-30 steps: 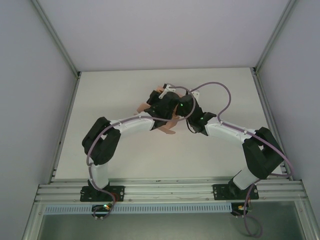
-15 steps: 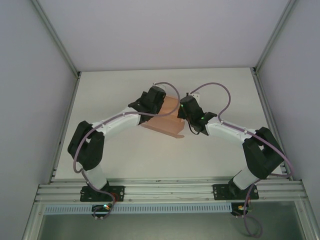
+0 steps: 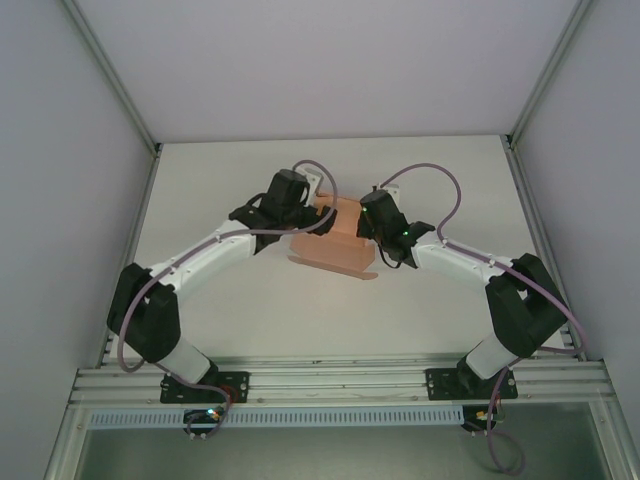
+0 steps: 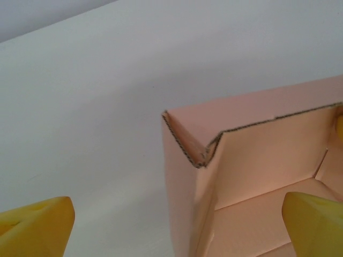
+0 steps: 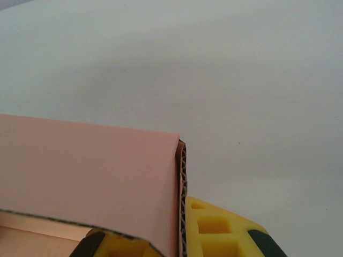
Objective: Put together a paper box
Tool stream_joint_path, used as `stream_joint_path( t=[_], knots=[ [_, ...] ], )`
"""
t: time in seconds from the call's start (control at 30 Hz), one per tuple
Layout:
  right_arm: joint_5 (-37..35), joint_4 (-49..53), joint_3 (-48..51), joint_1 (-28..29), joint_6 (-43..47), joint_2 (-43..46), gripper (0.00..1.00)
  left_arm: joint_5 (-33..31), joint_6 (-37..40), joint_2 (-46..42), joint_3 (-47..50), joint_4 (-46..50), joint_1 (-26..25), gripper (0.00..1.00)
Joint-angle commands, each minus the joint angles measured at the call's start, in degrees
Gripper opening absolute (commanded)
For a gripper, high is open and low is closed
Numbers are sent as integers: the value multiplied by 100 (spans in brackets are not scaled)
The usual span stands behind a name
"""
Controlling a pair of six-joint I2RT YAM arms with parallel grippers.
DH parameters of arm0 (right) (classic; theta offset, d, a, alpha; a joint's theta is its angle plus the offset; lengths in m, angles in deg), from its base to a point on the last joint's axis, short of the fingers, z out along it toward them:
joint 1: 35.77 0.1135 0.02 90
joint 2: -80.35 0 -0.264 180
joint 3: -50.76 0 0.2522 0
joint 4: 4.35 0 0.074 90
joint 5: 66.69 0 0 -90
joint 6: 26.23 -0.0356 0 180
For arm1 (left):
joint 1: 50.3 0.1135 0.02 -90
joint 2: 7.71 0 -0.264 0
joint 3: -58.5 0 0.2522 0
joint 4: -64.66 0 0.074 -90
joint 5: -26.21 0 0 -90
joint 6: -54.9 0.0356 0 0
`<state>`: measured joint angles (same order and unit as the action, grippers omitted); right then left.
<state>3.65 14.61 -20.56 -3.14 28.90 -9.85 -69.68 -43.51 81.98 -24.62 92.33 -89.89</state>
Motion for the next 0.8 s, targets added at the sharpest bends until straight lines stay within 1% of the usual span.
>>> stream_joint_path(
  t=[0.0,0.13,0.2,0.27,0.37,0.4,0.43,0.47,0.5,0.53,0.6,0.63,0.67,0.73,0.77],
  knots=[
    [-20,175,-181,-10,46,-23,0,265,-260,-43,113,243,132,99],
    [4,131,-185,-10,65,9,0,648,-298,224,47,429,233,90],
    [15,115,-172,-10,58,21,0,762,-300,344,20,390,253,87],
    [23,96,-168,-11,46,28,0,773,-315,484,-47,384,285,82],
    [32,61,-156,-10,46,39,0,756,-331,690,-201,489,352,73],
    [33,57,-157,-12,44,45,0,635,-344,743,-239,527,357,68],
    [39,46,-159,-12,57,55,0,461,-351,789,-283,566,356,59],
    [41,41,-150,-11,60,61,0,295,-378,811,-305,580,356,50],
    [35,40,-150,-12,62,64,0,126,-414,815,-310,541,356,37],
    [28,45,-146,-10,70,55,0,5,-430,787,-280,466,352,29],
    [15,61,-152,-10,89,30,0,-220,-465,719,-206,288,327,23],
    [9,61,-143,-10,92,21,0,-374,-472,695,-185,220,302,13],
    [6,65,-146,-10,84,11,0,-675,-542,675,-180,189,265,0],
    [6,63,-143,-10,52,-7,0,-1229,-487,702,-221,193,166,0],
    [15,48,-141,-1,48,-11,0,-1610,-504,745,-264,218,90,0]
  ],
)
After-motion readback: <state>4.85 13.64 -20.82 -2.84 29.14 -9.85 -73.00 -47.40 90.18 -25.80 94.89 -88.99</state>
